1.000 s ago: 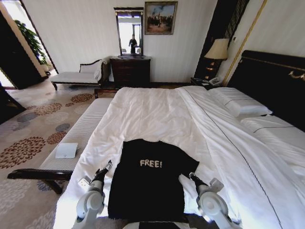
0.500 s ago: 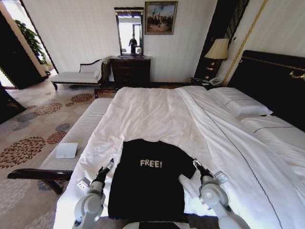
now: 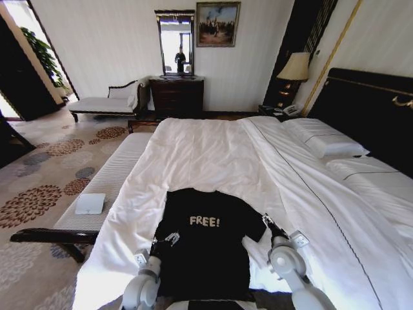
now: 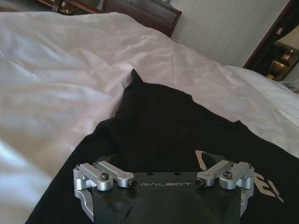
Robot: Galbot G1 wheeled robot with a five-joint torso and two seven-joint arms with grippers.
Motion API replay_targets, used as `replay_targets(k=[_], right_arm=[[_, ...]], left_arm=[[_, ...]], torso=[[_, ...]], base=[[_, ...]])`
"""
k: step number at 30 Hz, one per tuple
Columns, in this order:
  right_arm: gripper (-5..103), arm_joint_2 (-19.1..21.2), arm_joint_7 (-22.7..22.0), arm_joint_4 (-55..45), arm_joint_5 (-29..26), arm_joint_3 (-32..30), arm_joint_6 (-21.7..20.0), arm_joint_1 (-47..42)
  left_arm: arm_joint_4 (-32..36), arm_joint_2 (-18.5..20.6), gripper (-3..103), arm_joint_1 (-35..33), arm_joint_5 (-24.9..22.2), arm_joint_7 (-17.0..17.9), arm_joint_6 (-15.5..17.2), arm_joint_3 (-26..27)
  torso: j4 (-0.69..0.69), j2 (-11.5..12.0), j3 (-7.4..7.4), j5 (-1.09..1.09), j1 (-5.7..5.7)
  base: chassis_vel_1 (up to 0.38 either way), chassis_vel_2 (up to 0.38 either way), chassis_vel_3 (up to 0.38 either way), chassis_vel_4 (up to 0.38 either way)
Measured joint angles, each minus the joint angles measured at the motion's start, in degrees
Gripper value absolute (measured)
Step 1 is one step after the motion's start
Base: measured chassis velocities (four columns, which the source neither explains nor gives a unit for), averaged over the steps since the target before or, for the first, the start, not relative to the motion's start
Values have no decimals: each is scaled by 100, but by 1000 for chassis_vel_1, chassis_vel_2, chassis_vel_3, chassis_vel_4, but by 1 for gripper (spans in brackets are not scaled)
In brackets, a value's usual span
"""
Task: Fold the clothes on the bed.
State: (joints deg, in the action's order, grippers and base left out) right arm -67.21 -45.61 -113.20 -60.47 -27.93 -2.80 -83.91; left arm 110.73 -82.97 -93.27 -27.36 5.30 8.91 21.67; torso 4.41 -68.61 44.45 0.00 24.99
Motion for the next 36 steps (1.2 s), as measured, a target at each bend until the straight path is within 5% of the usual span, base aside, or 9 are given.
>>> replay_targets(k=[10, 18, 26, 36], right_arm=[[100, -36, -27, 108, 4, 32, -4, 27], [100, -172, -37, 346, 78, 101, -10, 132], [100, -275, -65, 565, 168, 183, -13, 238], [100, -239, -129, 621, 152, 198, -43, 363]], left_arm=[[243, 147, 100, 590, 1080, 621, 58, -288], [-1048, 276, 100, 1896, 1635, 1063, 336, -932], [-2313, -25, 100, 2649, 2280, 1424, 83, -1558], [-2553, -149, 100, 2716, 2253, 1588, 70, -1533]], torso=[[0, 0, 0, 0, 0], [2, 0, 0, -1, 0], [2, 1, 0, -1, 1], [0, 1, 0, 0, 0]], base=[[0, 0, 0, 0], [0, 0, 0, 0], [0, 0, 0, 0], [0, 0, 0, 0]])
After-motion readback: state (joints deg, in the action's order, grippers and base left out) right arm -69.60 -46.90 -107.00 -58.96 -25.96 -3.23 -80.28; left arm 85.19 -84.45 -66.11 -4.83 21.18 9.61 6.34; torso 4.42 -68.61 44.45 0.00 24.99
